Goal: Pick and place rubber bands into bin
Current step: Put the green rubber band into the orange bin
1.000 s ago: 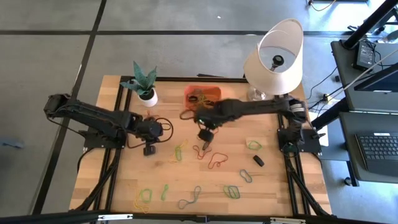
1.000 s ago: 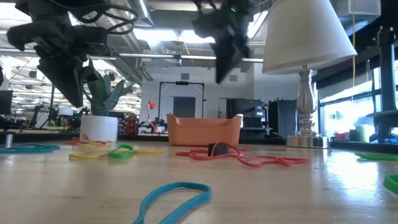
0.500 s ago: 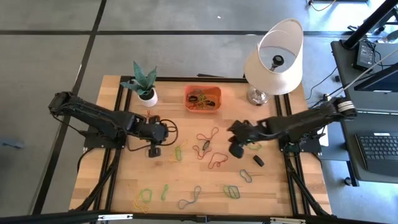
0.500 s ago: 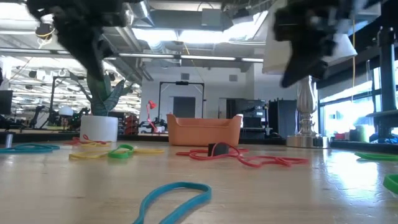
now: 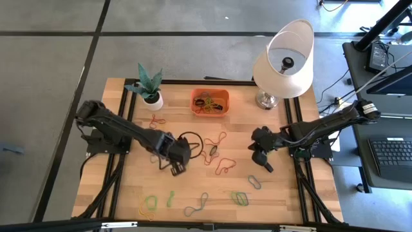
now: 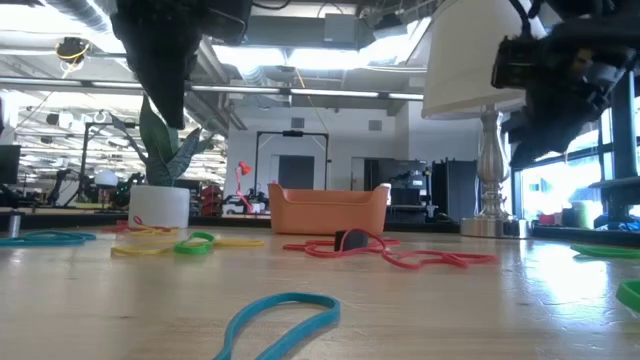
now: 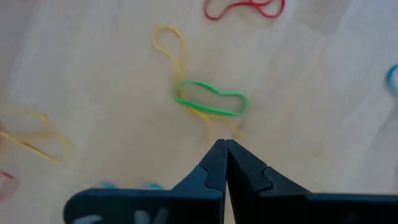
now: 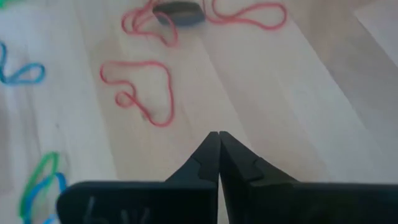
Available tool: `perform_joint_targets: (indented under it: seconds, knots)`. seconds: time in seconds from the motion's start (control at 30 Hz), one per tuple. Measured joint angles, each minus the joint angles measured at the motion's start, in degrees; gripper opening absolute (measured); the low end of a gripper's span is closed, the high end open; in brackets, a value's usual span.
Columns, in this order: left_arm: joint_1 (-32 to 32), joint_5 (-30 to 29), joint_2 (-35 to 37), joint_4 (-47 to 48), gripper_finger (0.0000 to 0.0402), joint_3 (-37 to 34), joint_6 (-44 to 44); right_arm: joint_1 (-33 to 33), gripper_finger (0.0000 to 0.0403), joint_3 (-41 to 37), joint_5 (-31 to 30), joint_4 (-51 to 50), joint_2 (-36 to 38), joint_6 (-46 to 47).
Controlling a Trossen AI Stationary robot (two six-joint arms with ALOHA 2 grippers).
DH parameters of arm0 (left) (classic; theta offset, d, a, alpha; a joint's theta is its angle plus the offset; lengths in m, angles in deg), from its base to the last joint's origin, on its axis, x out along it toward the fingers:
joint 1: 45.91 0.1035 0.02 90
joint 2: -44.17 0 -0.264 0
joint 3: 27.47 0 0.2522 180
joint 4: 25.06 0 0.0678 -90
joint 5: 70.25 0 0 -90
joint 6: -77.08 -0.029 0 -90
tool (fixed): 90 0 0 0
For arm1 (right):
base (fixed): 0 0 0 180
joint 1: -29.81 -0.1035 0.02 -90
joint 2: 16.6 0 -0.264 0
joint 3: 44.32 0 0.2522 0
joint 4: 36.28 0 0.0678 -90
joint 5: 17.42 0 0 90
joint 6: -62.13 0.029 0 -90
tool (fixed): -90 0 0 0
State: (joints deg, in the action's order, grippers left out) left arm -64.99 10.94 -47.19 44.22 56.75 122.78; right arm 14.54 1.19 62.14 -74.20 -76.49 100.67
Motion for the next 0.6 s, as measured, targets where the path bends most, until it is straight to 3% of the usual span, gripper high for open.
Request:
perform_joint_targets:
  seconds: [0.2,0.4,0.6]
  knots:
    - [-6.6,0.1,-4.8,-0.9,0.0003,2.8,25.9,0.0,0.0008,-1.8,0.5,-0.7,0.6,-5.2]
    - [-13.2,1.1,-9.1,-1.9,0.0004,2.8,45.2,0.0,0.0008,-3.3,1.6,-0.9,0.6,-9.3]
    - [-17.0,7.8,-13.6,-7.8,0.0004,2.8,54.3,0.0,0.0008,-4.6,2.8,-0.8,0.5,-11.3]
